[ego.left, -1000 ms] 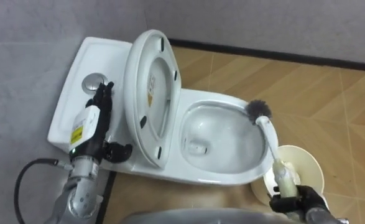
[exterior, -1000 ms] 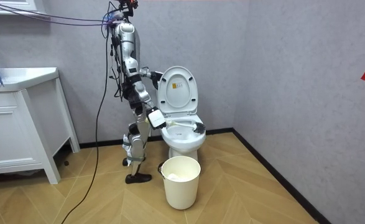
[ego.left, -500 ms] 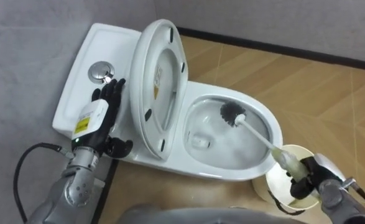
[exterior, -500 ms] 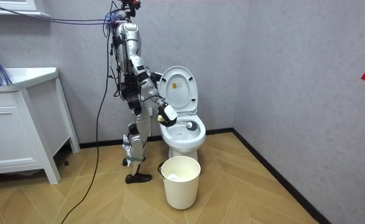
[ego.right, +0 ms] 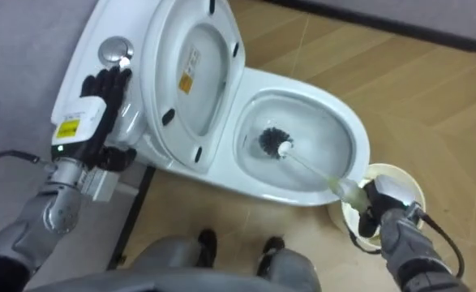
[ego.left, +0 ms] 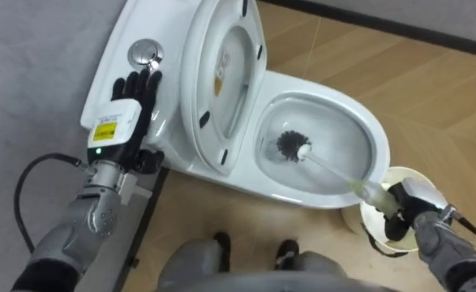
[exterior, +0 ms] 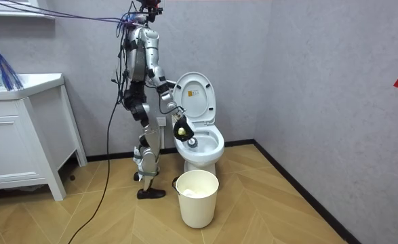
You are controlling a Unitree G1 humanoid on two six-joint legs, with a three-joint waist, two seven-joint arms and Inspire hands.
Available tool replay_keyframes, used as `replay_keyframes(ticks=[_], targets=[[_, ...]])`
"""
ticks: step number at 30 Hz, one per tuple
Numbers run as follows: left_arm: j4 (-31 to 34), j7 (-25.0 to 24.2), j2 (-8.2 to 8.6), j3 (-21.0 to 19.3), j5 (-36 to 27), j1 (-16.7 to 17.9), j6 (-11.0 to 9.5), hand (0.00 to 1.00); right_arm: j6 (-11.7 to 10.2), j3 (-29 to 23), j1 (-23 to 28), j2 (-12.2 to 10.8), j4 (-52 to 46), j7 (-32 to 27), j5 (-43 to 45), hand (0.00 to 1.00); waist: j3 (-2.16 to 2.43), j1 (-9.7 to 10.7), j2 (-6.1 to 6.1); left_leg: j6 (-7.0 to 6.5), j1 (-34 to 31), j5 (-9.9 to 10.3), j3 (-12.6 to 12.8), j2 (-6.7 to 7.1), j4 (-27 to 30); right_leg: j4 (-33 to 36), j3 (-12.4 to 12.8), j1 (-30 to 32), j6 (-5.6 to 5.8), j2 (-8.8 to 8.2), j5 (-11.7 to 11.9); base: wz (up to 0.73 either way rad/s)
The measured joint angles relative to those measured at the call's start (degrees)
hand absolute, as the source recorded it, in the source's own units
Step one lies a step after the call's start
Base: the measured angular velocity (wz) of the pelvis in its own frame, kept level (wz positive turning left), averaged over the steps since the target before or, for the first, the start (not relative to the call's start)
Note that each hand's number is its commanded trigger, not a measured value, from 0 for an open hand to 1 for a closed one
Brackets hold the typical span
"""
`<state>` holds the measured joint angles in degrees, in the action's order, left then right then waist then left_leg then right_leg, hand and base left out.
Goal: Brush toilet
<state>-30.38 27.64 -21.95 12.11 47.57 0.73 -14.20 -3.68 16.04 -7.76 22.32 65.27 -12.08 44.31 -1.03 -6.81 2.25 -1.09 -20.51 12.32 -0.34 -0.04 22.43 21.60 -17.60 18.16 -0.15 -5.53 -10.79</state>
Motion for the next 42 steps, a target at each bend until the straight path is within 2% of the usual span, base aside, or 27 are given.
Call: replay_keyframes(ticks=[2,5,7,11,13,14,16,18,21,23,25,26,29,35,37,42], targets=[[-0.5,2.2,-0.99,0.2,0.4,-0.2,1.0,0.00,0.3,2.3,-0.9,0.0,0.5,-0.9,0.3,1.00,-0.21,-0.1,0.05,0.00,-2.6,0.0,-0.6,0.38,1.7,2.1,-0.6,2.4,-0.34,-0.64,-0.7,0.25],[-2.8,5.5,-1.73,0.6,0.4,-2.2,2.7,0.00,3.0,3.6,-2.7,1.0,1.3,-2.4,0.2,1.00,-0.67,-1.1,0.29,-0.14,-8.1,0.1,-1.3,1.15,5.5,7.0,-1.6,7.6,-0.74,-2.39,-2.1,0.22],[-2.8,7.6,-2.36,2.2,0.5,-3.8,3.5,0.00,4.1,5.7,-4.6,4.1,1.3,-3.5,0.1,1.00,-1.09,-1.5,0.67,-0.43,-13.3,0.4,-1.5,1.72,9.0,11.3,-1.9,12.9,-1.17,-3.82,-3.0,0.15],[-2.5,9.8,-2.60,4.6,0.2,-6.9,6.0,0.00,5.2,10.0,-8.7,7.7,-0.1,-4.2,0.3,1.00,-1.23,-2.2,0.71,-0.51,-19.7,0.7,-1.7,1.94,13.6,16.3,-1.6,19.0,-1.87,-5.25,-4.2,0.06],[-2.7,10.9,-2.88,7.3,-2.1,-9.4,7.3,0.00,6.4,13.1,-11.2,10.1,-1.5,-4.0,0.5,1.00,-1.42,-3.4,0.89,-0.41,-22.9,0.7,-1.7,1.80,15.9,18.1,-1.5,21.9,-2.35,-5.39,-4.3,-0.02],[-2.8,11.2,-2.90,7.6,-2.2,-10.2,7.6,0.00,6.5,13.9,-11.9,10.6,-1.6,-4.0,0.5,1.00,-1.51,-3.5,0.98,-0.41,-23.5,0.7,-1.8,1.80,16.4,18.5,-1.5,22.6,-2.47,-5.44,-4.3,0.00],[-3.1,12.6,-4.03,9.7,-4.6,-12.6,7.7,0.00,7.4,15.8,-14.6,12.1,-3.2,-4.0,0.9,1.00,-1.83,-3.7,0.87,-0.20,-26.4,0.6,-1.8,1.86,17.7,20.3,-1.1,25.6,-2.66,-5.68,-4.3,0.05],[-4.1,14.6,-4.43,11.0,-5.4,-14.5,7.6,0.00,7.5,16.7,-16.6,13.1,-3.6,-4.0,1.0,1.00,-1.92,-4.0,0.88,-0.11,-28.8,0.5,-1.7,1.90,18.8,21.5,-1.1,28.1,-2.93,-5.93,-4.4,0.00],[-5.3,16.7,-4.45,12.9,-7.5,-17.2,7.6,0.00,8.8,18.1,-19.5,13.5,-3.6,-4.0,1.0,1.00,-2.27,-4.5,0.86,0.01,-31.5,0.5,-1.8,1.99,20.6,24.0,-1.1,30.8,-3.74,-6.50,-4.6,0.06],[-5.3,17.9,-4.94,12.9,-7.6,-18.4,7.6,0.00,8.8,18.3,-21.9,14.0,-3.7,-4.0,1.0,1.00,-2.59,-4.6,0.38,0.44,-33.5,0.3,-1.6,1.90,21.4,25.3,-0.6,33.2,-4.10,-6.48,-4.9,0.00],[-5.3,19.0,-6.36,13.4,-8.2,-20.1,7.7,0.00,8.9,19.2,-24.2,14.4,-3.6,-4.0,0.5,1.00,-2.95,-4.5,-0.06,1.20,-35.8,-0.1,-2.0,1.83,22.0,26.3,-0.8,35.4,-4.74,-6.50,-4.9,0.05],[-5.4,19.2,-6.48,13.7,-8.8,-20.6,7.8,0.00,8.9,19.5,-24.6,14.4,-3.5,-4.0,-0.1,1.00,-2.98,-4.5,-0.10,1.31,-36.2,-0.1,-2.2,1.81,22.3,26.6,-0.9,35.7,-4.94,-6.51,-5.0,0.11],[-7.5,20.7,-6.78,14.4,-9.8,-23.7,8.0,0.00,8.7,20.4,-26.3,14.5,-3.2,-4.0,-3.4,1.00,-3.49,-4.3,-0.78,2.11,-37.9,-0.7,-2.2,1.52,22.9,28.1,-1.4,37.5,-5.95,-6.90,-5.5,0.11],[-9.5,23.6,-7.78,14.5,-9.8,-27.3,8.0,0.00,8.3,20.5,-30.0,14.5,-2.6,-4.1,-6.9,1.00,-4.09,-4.1,-1.67,2.80,-40.8,-1.8,-2.1,0.69,23.1,28.9,-1.6,40.6,-6.69,-6.38,-5.1,0.03],[-9.7,25.1,-8.77,14.5,-9.9,-28.0,8.6,0.00,8.1,20.4,-31.6,14.5,-2.5,-4.1,-8.5,1.00,-4.27,-3.1,-1.96,3.16,-42.2,-2.2,-2.3,0.81,23.2,29.5,-1.6,42.1,-7.07,-6.56,-5.0,0.07],[-12.1,27.9,-8.75,14.5,-9.9,-29.4,10.4,0.00,7.2,20.3,-31.9,13.7,-2.5,-4.9,-11.6,1.00,-4.41,-1.0,-2.18,3.27,-43.0,-2.6,-2.4,1.08,23.3,30.3,-2.0,42.9,-7.56,-7.25,-4.8,0.08]])
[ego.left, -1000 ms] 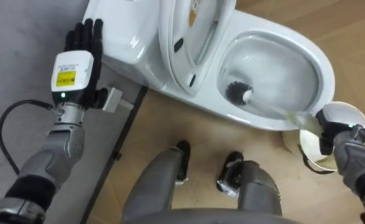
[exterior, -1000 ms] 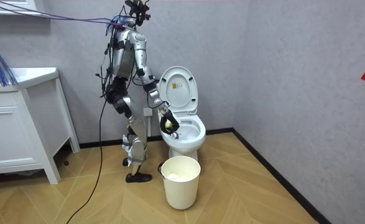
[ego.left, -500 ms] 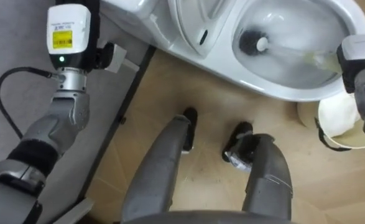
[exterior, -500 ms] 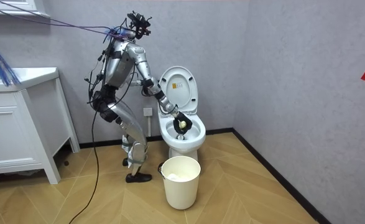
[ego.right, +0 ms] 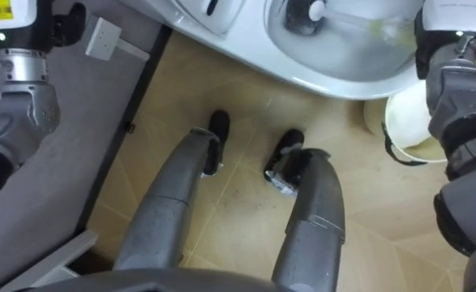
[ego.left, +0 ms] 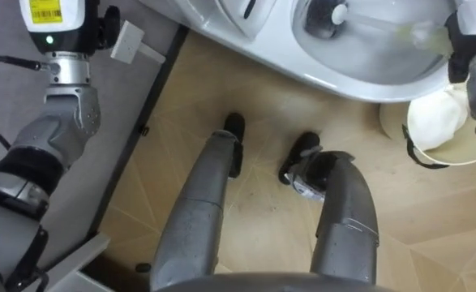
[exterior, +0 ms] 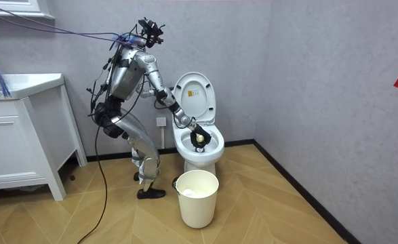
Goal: Brush toilet
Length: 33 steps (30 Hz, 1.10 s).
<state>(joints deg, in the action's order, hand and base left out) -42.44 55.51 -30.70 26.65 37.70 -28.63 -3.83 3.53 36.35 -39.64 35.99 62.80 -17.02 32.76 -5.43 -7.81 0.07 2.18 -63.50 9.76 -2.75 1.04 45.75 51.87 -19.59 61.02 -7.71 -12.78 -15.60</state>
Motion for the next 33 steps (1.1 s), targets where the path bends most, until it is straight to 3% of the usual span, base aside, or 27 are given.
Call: replay_keyframes(ticks=[3,8,10,14,16,17,21,22,23,26,29,33], targets=[[-0.4,-0.1,0.01,0.1,0.1,-0.9,0.2,0.00,0.0,-0.1,0.0,-0.3,0.0,-0.5,1.2,1.00,-0.07,0.5,0.05,0.04,-0.3,0.0,-0.8,0.72,0.1,0.0,-0.3,0.1,0.00,-0.32,0.2,0.07],[-0.3,-0.2,0.44,0.4,0.6,-1.5,0.2,0.00,0.4,0.0,0.4,-0.5,-1.2,-0.2,7.6,1.00,-0.38,-0.4,0.65,-0.01,-0.5,0.0,-0.9,0.60,1.1,0.0,-0.5,-0.2,0.31,-0.04,0.5,-0.05],[-0.2,-0.4,0.68,0.6,0.6,-1.5,-0.3,0.00,2.5,0.2,1.7,-0.5,-4.2,0.8,11.0,1.00,-0.72,-0.8,1.50,-0.14,-0.2,0.0,-1.1,0.43,1.6,-0.4,-0.6,-0.8,0.56,0.43,0.7,-0.08],[-0.3,-1.8,0.64,2.5,-1.0,-1.2,-0.8,0.00,5.5,0.5,5.6,1.4,-11.5,2.5,12.3,1.00,-0.33,-2.2,3.33,-0.35,0.6,0.1,-1.4,-0.58,1.5,-2.7,-0.7,-2.2,0.60,2.11,1.4,-0.18],[-0.2,-2.2,0.56,2.3,-1.0,-0.2,-1.2,0.00,8.0,0.5,9.2,3.3,-18.3,3.5,12.6,1.00,0.26,-3.1,4.23,-0.35,0.7,0.1,-1.3,-1.10,1.0,-4.2,-0.4,-2.5,1.01,3.03,2.4,-0.20],[-0.1,-2.3,0.43,2.3,-1.0,0.2,-1.2,0.00,8.8,0.5,10.2,3.5,-20.0,3.8,12.8,1.00,0.33,-3.2,4.32,-0.33,0.9,0.1,-1.2,-1.28,0.9,-4.4,-0.4,-2.7,0.99,3.20,2.4,-0.13],[1.5,-3.3,0.22,0.0,-1.7,4.7,-1.2,0.00,11.6,-0.9,17.6,4.0,-32.3,5.5,15.5,1.00,0.94,-1.4,4.75,-0.11,3.2,0.0,-1.2,-1.70,-0.8,-6.1,-0.5,-5.1,0.88,4.00,2.4,-0.01],[1.6,-3.3,0.21,-0.1,-2.0,5.5,-1.2,0.00,11.6,-1.7,19.4,4.0,-34.3,6.1,15.8,1.00,1.63,-1.2,4.78,-0.09,3.5,0.0,-1.2,-1.86,-1.2,-6.7,-0.5,-5.4,0.59,4.30,2.7,-0.05],[1.6,-3.3,0.21,-0.4,-2.0,5.9,-1.2,0.00,11.7,-1.8,19.8,4.1,-34.9,6.2,15.9,1.00,1.76,-1.2,4.89,-0.07,3.6,0.0,-1.2,-2.12,-1.2,-7.1,-0.5,-5.6,0.50,4.52,2.9,-0.12],[2.1,-3.8,-0.36,-1.0,-2.2,7.2,-1.2,0.00,11.7,-1.8,20.4,4.3,-36.5,6.9,17.7,1.00,1.79,-1.1,4.93,0.20,4.6,0.4,-1.1,-2.65,-1.6,-8.0,-0.5,-6.6,0.23,5.07,3.2,-0.11],[2.1,-4.5,-1.17,-0.6,-2.2,6.9,-1.1,0.00,10.8,-1.1,17.9,5.3,-33.9,7.4,15.3,1.00,1.78,-1.1,4.88,0.21,4.9,0.4,-0.7,-2.91,-1.8,-8.1,-0.4,-6.7,0.09,5.05,3.3,0.00],[1.8,-5.3,-3.19,0.9,-2.1,5.5,-0.5,0.00,4.6,0.8,10.1,3.4,-19.0,6.5,-0.3,1.00,1.26,-0.5,3.49,0.01,5.9,0.2,0.5,-2.73,-2.3,-6.8,1.0,-6.5,0.11,4.66,3.0,0.00]])
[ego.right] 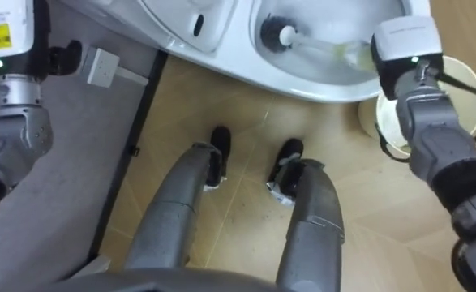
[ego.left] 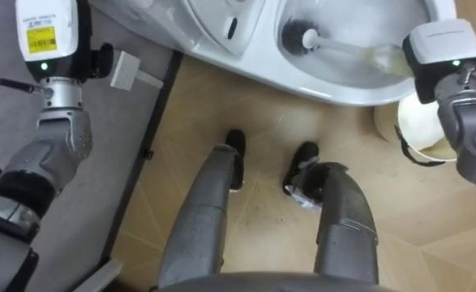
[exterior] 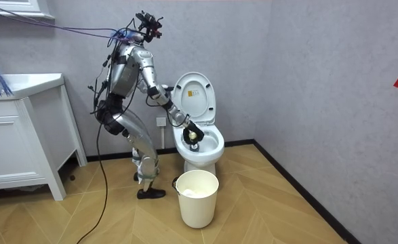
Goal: Brush toilet
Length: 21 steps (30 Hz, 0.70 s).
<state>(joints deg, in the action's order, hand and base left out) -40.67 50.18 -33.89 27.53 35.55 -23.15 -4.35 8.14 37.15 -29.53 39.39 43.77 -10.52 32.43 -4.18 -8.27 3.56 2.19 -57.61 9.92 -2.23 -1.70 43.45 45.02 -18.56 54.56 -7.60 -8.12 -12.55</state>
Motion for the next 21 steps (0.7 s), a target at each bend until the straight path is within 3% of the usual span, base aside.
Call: replay_keyframes(ticks=[3,4,6,9,13,20,21], targets=[[0.2,1.1,-1.20,0.0,0.0,-0.4,0.7,0.00,-3.7,-0.6,-5.0,-2.5,7.9,-2.6,-10.1,1.00,-0.38,2.0,-1.60,-0.06,-0.2,-0.3,0.8,0.88,-0.4,1.7,1.0,1.4,0.05,-1.14,-0.5,0.06],[0.2,1.8,-1.69,-0.1,-0.1,-1.3,0.9,0.00,-4.4,-1.1,-6.7,-2.7,9.7,-3.4,-14.5,1.00,-0.51,2.6,-3.11,-0.12,-0.6,-0.7,1.4,1.59,-0.6,3.0,1.8,2.8,0.02,-1.97,-0.9,0.14],[0.1,3.1,-1.96,-0.5,0.0,-2.5,1.3,0.00,-5.2,-2.8,-9.2,-2.6,12.0,-3.9,-18.7,1.00,-0.84,3.7,-4.42,-0.36,-1.4,-1.2,1.5,1.96,-0.5,3.8,1.8,3.8,0.01,-2.50,-1.0,0.14],[0.1,4.2,-1.93,-0.6,0.0,-3.1,1.9,0.00,-6.6,-3.1,-11.0,-2.1,14.3,-5.1,-21.9,1.00,-0.82,5.1,-5.65,-0.41,-1.7,-1.2,1.1,2.20,0.1,4.0,1.5,3.6,0.09,-2.77,-0.9,0.08],[0.2,2.5,-1.92,-0.4,0.1,-4.4,1.9,0.00,-8.1,-3.5,-11.0,-2.2,15.1,-5.2,-22.4,1.00,-0.83,6.2,-5.80,-1.31,-1.8,-1.8,1.3,2.82,0.2,4.0,1.4,3.4,1.37,-3.38,-0.7,0.04],[0.3,-2.1,-1.70,-0.2,1.4,-6.6,2.5,0.00,-8.1,-4.7,-10.9,-3.3,16.3,-5.2,-20.3,1.00,-0.93,6.1,-5.42,-1.99,-1.7,-2.1,1.3,3.41,0.4,3.8,1.5,3.0,1.60,-3.67,-0.1,0.02],[0.3,-2.6,-1.55,-0.2,1.6,-6.7,2.9,0.00,-7.9,-4.7,-10.9,-4.1,16.3,-5.3,-19.0,1.00,-1.15,6.1,-4.99,-1.99,-1.4,-2.1,1.1,3.39,0.5,3.7,1.2,2.6,1.61,-3.67,-0.1,0.04]])
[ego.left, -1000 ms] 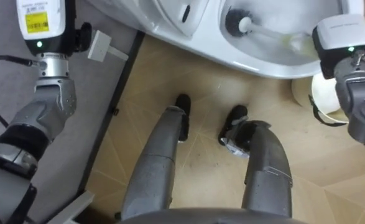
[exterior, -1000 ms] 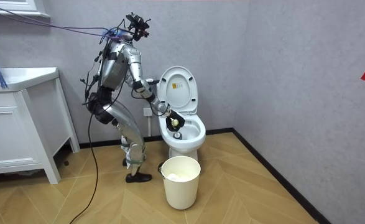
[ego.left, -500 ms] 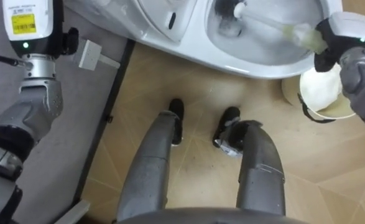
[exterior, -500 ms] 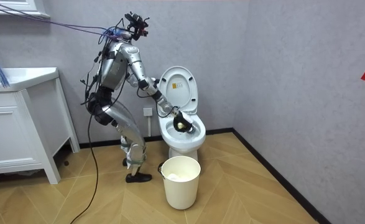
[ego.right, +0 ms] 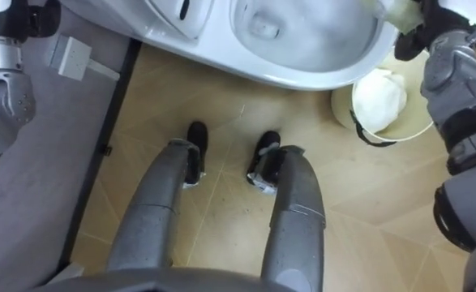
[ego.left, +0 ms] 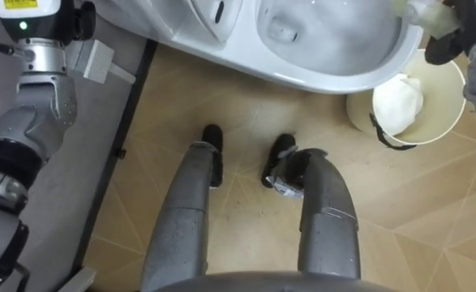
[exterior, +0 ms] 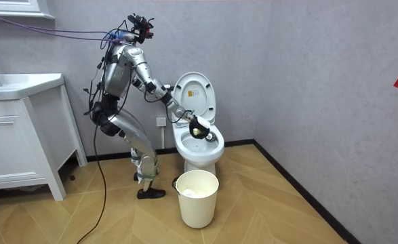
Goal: Brush toilet
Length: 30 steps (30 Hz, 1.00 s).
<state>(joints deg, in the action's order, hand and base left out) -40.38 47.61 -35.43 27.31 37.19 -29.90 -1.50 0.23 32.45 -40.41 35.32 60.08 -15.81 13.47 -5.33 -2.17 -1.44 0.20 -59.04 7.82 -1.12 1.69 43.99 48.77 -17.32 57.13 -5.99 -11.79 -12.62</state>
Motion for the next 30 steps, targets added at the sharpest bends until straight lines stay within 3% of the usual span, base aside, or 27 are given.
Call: replay_keyframes(ticks=[1,5,10,14,19,22,27,30], targets=[[0.0,-0.7,0.50,0.0,0.0,-0.3,0.2,0.00,0.0,0.0,0.0,-0.5,0.0,-0.1,1.4,1.00,-0.29,-0.2,0.54,-0.04,0.2,0.0,-0.1,-0.01,0.3,0.0,-0.1,-0.4,0.03,0.02,0.0,0.04],[0.0,-2.6,1.78,-0.1,0.9,-0.8,0.3,0.00,0.9,-0.1,0.1,-1.1,-0.4,-0.2,9.6,1.00,-0.25,-2.2,2.65,-0.29,0.4,0.2,-0.1,-0.02,0.8,-0.2,0.2,-0.7,0.32,0.23,0.2,-0.09],[0.0,-5.4,2.27,0.7,1.2,-0.7,1.8,0.00,5.0,0.2,2.9,-1.4,-5.7,0.4,22.4,1.00,-0.08,-3.7,3.88,-0.46,1.8,0.6,0.5,-0.60,0.5,-0.6,1.1,-1.4,0.30,1.06,0.2,-0.11],[0.0,-6.7,2.24,1.2,1.2,0.0,1.8,0.00,6.3,0.8,6.2,-0.7,-11.7,1.0,26.5,1.00,-0.11,-4.8,4.83,0.08,3.1,1.0,0.5,-1.92,0.0,-2.4,1.0,-3.1,-0.05,2.41,0.6,-0.17],[-0.1,-6.5,2.26,0.9,1.0,1.7,1.2,0.00,8.1,1.6,12.0,0.4,-18.6,1.0,29.8,1.00,0.61,-5.0,6.00,0.93,3.8,1.5,0.1,-2.63,-0.6,-3.6,0.9,-3.7,-0.32,3.44,0.8,-0.08],[0.1,-5.5,2.24,0.9,1.0,3.3,1.0,0.00,8.3,1.7,16.0,0.7,-22.2,1.2,29.8,1.00,0.79,-5.2,6.27,1.55,4.6,2.0,0.2,-3.20,-0.9,-4.2,0.9,-4.4,-0.63,4.02,0.7,-0.12],[0.0,-5.7,2.06,1.8,0.9,3.6,0.3,0.00,8.2,1.9,16.8,1.8,-22.3,2.6,29.5,1.00,1.47,-5.3,7.33,2.02,4.9,2.1,-0.3,-3.44,-1.6,-5.1,-0.2,-5.1,-1.23,4.14,0.6,0.02],[0.0,-5.7,2.12,2.1,1.1,3.4,0.0,0.00,7.1,2.2,15.3,1.9,-19.2,2.7,29.5,1.00,1.47,-5.4,7.35,2.06,5.1,2.3,-0.2,-3.32,-1.7,-4.8,-0.2,-5.1,-1.48,3.90,0.4,0.02]])
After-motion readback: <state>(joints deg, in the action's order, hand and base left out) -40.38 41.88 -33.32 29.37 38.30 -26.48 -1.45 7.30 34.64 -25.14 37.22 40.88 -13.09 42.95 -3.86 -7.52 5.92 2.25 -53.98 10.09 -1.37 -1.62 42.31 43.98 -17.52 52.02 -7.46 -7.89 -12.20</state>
